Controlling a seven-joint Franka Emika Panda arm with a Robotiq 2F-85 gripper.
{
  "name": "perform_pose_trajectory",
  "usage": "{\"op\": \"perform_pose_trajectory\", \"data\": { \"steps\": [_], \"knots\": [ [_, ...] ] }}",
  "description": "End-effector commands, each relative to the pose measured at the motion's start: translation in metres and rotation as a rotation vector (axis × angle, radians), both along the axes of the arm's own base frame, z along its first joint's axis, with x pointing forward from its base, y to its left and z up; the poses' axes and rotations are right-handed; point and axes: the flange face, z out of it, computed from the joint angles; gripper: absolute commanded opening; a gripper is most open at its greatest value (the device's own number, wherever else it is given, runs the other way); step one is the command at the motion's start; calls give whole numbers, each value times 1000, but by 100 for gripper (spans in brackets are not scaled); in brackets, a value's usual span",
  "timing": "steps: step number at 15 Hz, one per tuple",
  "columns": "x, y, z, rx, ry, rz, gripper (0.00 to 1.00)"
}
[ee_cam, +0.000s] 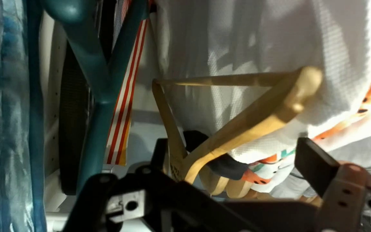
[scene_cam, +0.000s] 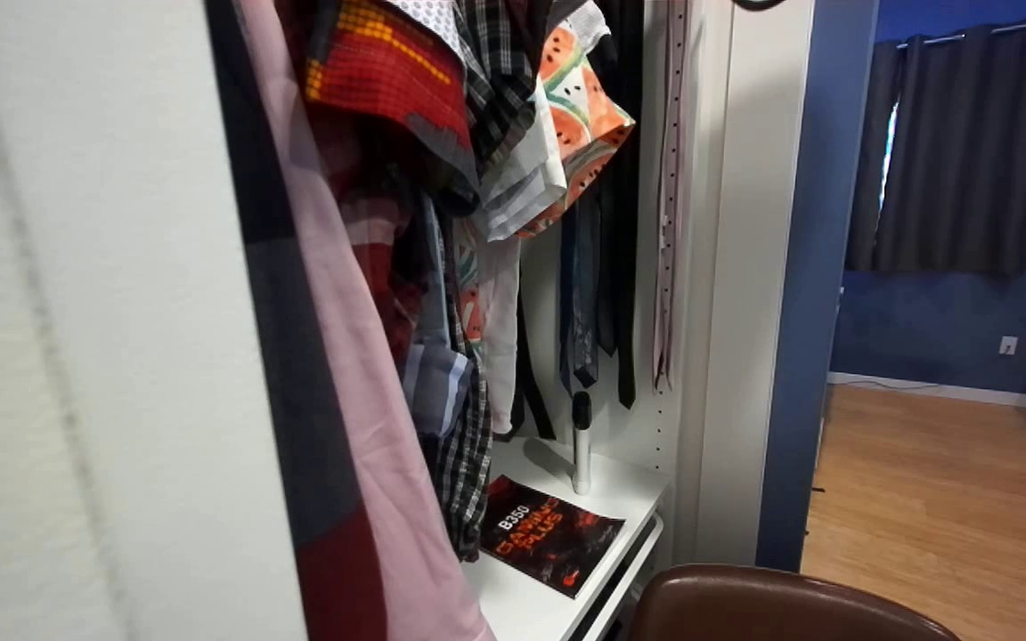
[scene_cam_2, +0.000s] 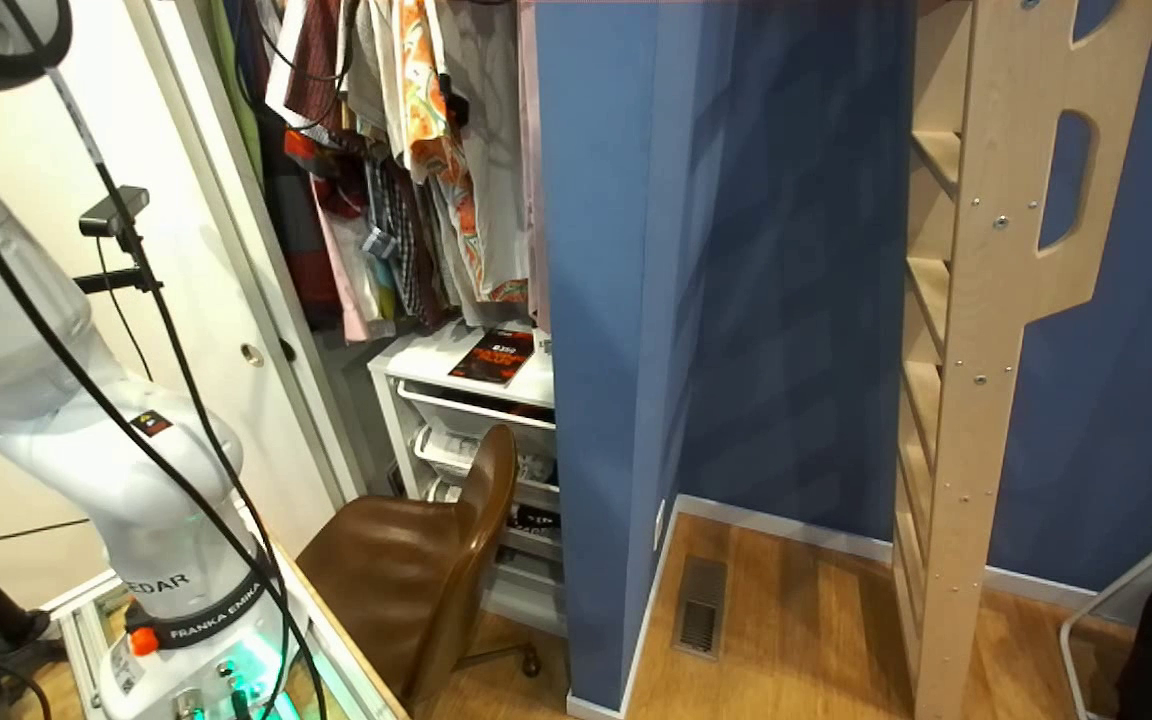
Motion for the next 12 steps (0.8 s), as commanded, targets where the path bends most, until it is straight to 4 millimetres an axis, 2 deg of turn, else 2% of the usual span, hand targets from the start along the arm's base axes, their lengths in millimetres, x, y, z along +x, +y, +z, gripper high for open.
{"op": "perform_pose_trajectory", "data": {
  "steps": [1,3,4,5,12],
  "knots": [
    [9,-1,-3,-9,-60,-37,100],
    [12,-2,-8,-16,-69,-46,100],
    [13,-2,-11,-16,-64,-47,89],
    [15,-2,-12,-18,-62,-47,74],
    [16,5,-16,-4,-48,-39,23]
  ]
}}
